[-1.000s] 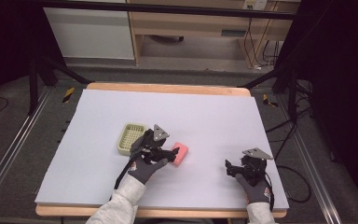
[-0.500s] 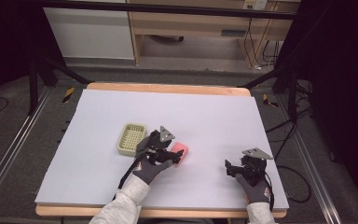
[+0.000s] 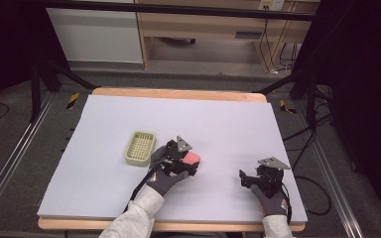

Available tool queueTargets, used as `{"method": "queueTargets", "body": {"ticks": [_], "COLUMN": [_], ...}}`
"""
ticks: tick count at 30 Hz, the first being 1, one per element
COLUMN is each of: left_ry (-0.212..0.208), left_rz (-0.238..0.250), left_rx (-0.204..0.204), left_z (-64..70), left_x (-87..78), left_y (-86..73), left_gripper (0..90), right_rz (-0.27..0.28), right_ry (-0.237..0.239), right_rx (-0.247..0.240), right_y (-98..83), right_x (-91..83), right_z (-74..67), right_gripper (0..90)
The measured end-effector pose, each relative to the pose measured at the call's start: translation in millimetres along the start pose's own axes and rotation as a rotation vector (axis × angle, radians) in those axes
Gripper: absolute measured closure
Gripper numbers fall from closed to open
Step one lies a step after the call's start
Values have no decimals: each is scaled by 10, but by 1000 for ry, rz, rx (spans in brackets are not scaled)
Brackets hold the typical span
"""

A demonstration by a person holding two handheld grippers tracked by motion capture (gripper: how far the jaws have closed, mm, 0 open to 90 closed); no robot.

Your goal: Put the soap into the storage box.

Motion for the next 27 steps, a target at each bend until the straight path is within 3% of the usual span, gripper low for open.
{"method": "queueTargets", "body": {"ticks": [17, 27], "left_ry": [15, 15], "left_rz": [-55, -79], "left_rx": [0, 2], "left_z": [-4, 5], "left_x": [179, 259], "left_y": [-38, -70], "left_gripper": [200, 262], "right_rz": [-4, -6], "right_ry": [-4, -4], "right_rx": [-4, -4], "right_y": [-3, -5], "right_x": [7, 8], "right_z": [0, -1], "right_gripper": [64, 63]}}
Point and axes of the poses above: each handheld gripper's, and its own axes: x roughly forward along the jaws, y roughly out of its top, z roughly to its right, the point moved 9 cm from there along x, roughly forward along the jaws, and after that the axes turned 15 degrees about -z, right-handed, at the moved point
